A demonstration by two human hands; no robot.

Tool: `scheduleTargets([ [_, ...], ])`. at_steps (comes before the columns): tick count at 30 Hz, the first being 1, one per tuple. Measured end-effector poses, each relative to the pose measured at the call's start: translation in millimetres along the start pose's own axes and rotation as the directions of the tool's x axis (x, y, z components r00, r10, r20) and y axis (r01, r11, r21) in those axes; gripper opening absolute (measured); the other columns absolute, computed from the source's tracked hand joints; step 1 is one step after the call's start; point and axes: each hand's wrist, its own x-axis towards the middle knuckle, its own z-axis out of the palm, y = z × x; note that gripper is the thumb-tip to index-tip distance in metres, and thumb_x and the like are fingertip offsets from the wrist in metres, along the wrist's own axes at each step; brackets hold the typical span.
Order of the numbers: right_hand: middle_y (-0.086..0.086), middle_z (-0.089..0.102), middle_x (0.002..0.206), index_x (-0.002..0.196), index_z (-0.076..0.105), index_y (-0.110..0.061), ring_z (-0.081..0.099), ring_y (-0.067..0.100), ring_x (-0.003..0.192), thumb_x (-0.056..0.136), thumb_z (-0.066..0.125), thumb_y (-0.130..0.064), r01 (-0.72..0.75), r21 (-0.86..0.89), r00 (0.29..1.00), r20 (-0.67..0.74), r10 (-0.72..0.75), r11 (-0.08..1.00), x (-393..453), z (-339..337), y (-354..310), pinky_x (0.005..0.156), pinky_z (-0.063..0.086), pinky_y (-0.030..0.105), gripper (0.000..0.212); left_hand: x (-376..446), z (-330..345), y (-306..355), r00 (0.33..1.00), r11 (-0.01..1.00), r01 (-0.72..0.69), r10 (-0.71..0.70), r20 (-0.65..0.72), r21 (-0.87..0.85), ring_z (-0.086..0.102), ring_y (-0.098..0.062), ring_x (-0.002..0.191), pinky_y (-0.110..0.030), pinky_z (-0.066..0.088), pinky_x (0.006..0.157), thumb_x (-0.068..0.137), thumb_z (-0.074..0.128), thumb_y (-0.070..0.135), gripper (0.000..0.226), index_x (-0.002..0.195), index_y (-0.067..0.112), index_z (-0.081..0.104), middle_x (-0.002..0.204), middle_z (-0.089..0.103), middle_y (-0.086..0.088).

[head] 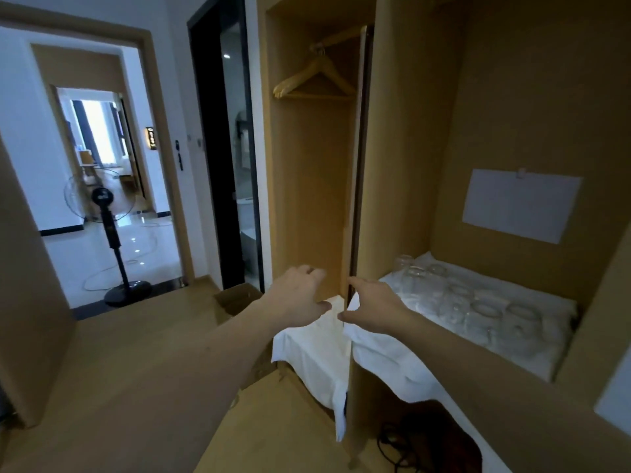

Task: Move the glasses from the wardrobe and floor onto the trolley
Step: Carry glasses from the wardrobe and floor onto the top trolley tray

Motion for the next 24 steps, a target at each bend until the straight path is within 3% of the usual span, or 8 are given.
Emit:
scheduleTargets([
  [7,0.006,0.044,0.152,0.154,0.033,-0.025,0.044,0.03,0.135,0.085,0.071,-0.053,-0.153,-0.068,0.988,0.019,0.154,0.986,2.0,9.8,26.4,0.108,0.043,0.045,0.083,47.6,38.2,3.2,0.99,0.986,-0.136,0.139,0.028,-0.101,0.045,-0.029,0.134,-0.041,0.045,0.102,0.092,0.064,0.05,0.065,0.147,0.024,0.041,0.15,0.046,-0.004],
  [11,0.006,0.047,0.148,0.153,0.034,-0.025,0.046,0.029,0.132,0.086,0.071,-0.052,-0.242,-0.074,0.97,0.007,0.243,0.967,8.0,8.8,54.3,0.106,0.045,0.042,0.082,73.8,55.4,21.4,0.97,0.962,-0.23,0.239,0.044,-0.145,0.046,-0.027,0.134,-0.041,0.045,0.105,0.094,0.064,0.048,0.066,0.15,0.025,0.039,0.151,0.047,-0.002],
  [19,0.009,0.046,0.147,0.154,0.034,-0.023,0.045,0.03,0.134,0.084,0.073,-0.052,-0.305,0.003,0.951,-0.048,0.304,0.952,49.9,7.3,116.5,0.104,0.045,0.04,0.085,139.8,63.5,49.4,0.934,0.934,-0.347,0.352,0.058,-0.087,0.048,-0.027,0.127,-0.04,0.048,0.099,0.094,0.063,0.046,0.063,0.148,0.021,0.041,0.142,0.051,-0.004],
  [24,0.003,0.057,0.139,0.144,0.047,-0.023,0.053,0.028,0.127,0.081,0.075,-0.048,-0.302,0.084,0.951,-0.04,0.306,0.95,91.3,9.6,152.6,0.1,0.048,0.039,0.073,192.8,71.4,64.8,0.911,0.917,-0.399,0.398,0.104,-0.015,0.052,-0.027,0.118,-0.044,0.051,0.093,0.092,0.064,0.046,0.058,0.142,0.023,0.045,0.129,0.055,-0.004],
])
